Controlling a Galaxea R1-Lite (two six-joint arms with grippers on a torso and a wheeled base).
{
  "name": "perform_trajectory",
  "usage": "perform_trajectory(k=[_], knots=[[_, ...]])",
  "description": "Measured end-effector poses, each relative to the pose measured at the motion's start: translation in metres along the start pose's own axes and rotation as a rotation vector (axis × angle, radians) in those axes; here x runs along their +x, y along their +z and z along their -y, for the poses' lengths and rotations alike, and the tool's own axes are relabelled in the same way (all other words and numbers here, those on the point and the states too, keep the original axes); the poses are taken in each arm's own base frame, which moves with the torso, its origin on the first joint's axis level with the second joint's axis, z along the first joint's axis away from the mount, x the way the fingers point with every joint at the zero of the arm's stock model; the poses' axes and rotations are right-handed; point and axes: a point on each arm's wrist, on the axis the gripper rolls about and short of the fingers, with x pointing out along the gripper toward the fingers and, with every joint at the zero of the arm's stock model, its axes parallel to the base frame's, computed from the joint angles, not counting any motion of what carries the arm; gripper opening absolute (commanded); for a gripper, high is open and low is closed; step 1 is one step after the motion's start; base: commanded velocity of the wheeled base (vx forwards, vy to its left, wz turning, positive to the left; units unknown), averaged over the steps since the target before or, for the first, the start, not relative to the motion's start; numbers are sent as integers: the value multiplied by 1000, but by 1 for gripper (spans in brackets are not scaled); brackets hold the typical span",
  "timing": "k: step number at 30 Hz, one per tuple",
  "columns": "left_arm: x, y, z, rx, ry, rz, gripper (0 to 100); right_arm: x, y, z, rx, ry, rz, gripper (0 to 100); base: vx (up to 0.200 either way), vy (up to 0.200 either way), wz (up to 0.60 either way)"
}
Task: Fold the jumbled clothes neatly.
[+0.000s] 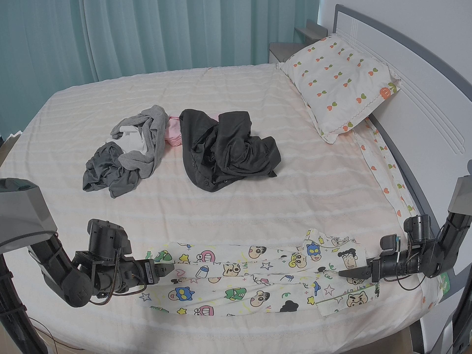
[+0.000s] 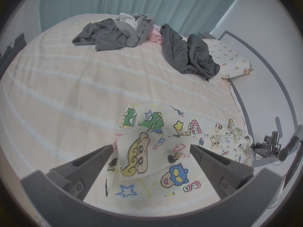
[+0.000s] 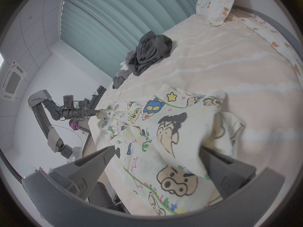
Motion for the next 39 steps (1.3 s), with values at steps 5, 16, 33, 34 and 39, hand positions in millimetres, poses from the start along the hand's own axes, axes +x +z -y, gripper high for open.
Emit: perform_trajectory(k=[5,16,33,34,39], knots=[[-7,-5,-6,-89,-2,10,100,-17,-3,1,11,-35,39,100,0,0,0],[-44,-3,-18,-435,-93,50,100,-62,-7,4,60,-129,141,100,0,0,0],[-100,-13,-42,-792,-310,3,100,-124,-19,-76,139,-149,331,100,0,0,0],[-102,-16,-43,-797,-327,-15,100,-128,-19,-83,154,-145,351,100,0,0,0],[-105,-24,-47,-804,-367,-67,100,-140,-23,-107,236,-149,430,100,0,0,0]])
